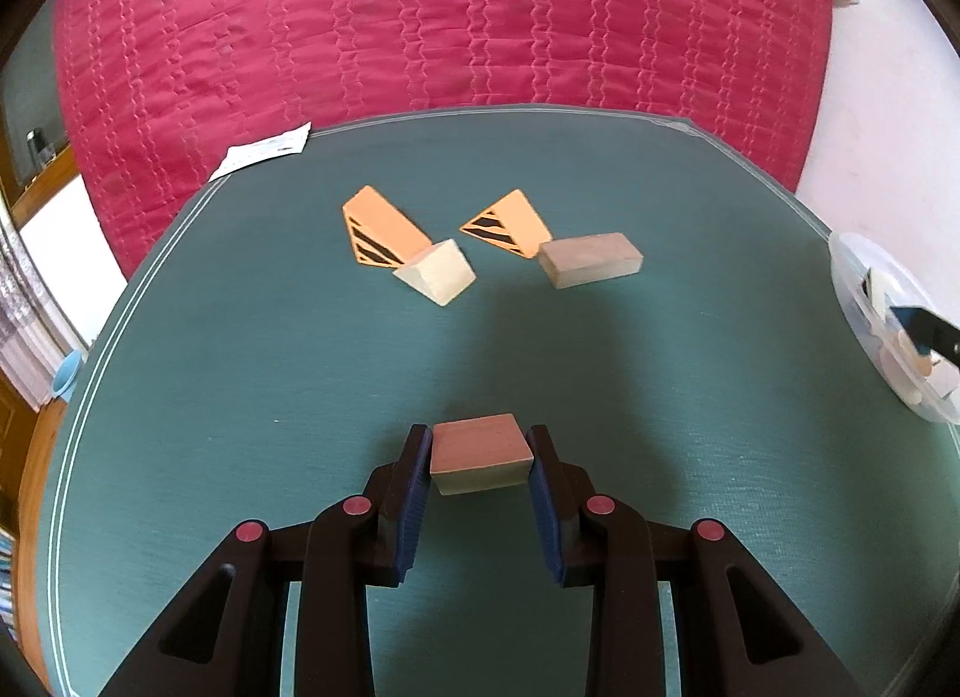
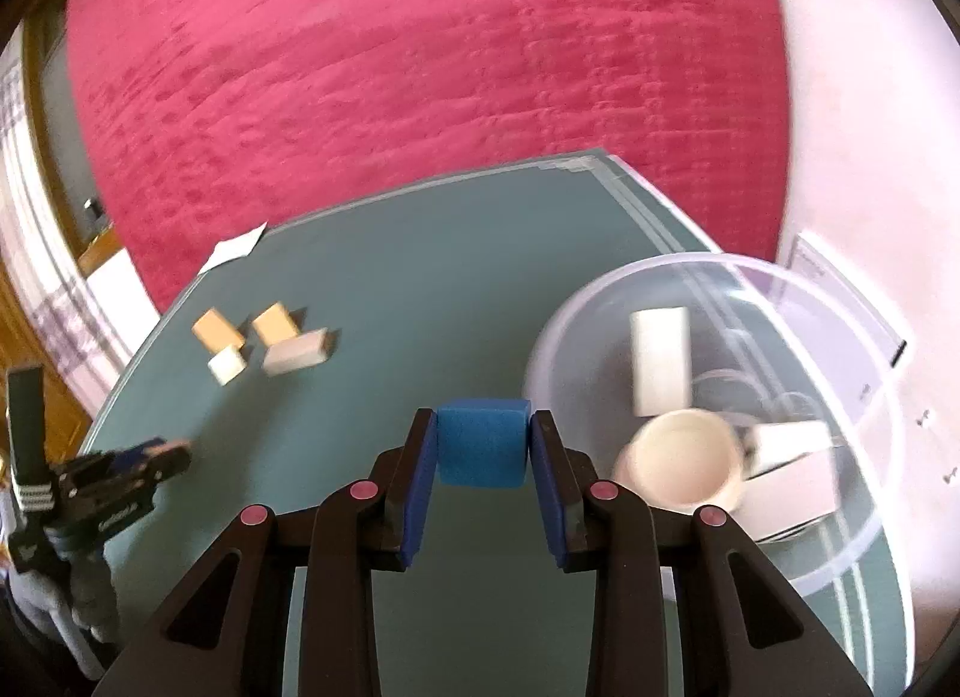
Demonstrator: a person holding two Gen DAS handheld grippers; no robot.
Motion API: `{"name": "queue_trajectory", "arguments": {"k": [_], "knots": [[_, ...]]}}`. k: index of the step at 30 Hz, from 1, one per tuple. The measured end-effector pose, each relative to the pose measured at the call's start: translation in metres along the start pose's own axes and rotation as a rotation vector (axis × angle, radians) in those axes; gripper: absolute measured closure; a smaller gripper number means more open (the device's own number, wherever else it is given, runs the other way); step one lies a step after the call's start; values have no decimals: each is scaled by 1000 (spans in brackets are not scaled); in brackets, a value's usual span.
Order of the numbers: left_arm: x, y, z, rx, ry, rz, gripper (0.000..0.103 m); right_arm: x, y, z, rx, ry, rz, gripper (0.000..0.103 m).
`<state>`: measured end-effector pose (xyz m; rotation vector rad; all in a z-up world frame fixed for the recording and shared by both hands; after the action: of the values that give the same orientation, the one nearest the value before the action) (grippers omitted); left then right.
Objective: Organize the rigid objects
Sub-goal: 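Carry the blue cube into the clear basin and open the right gripper, then withdraw the right gripper up out of the basin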
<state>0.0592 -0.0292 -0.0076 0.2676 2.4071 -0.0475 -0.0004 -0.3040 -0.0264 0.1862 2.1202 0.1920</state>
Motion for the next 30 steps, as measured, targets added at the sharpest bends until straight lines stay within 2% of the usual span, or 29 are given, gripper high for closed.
{"name": "queue_trajectory", "arguments": {"k": [14,25,27,29,30], "knots": [[3,-17,-1,15,8,7,70,-16,-82,-23,150,-77,158,71],[3,-37,-2,40,9,27,70,-7,-126,-41,191,-86,237,70],[3,-41,-2,43,10,32,70,-4,-131,-42,186,-81,250,67],[3,-44,-2,47,11,37,70,-2,-136,-44,176,-85,275,50],[3,-46,-2,49,11,40,70,-2,-138,-45,173,-91,286,48]]}}
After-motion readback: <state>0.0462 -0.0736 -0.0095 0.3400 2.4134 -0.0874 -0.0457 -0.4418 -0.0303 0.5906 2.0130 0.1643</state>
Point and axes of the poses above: each gripper's, at about its wrist camera, not at the fingertips, and z roughly the way its jaws point, y to its left, x to its underside, the point moved 6 cm from there along z, roughly the way its jaws point
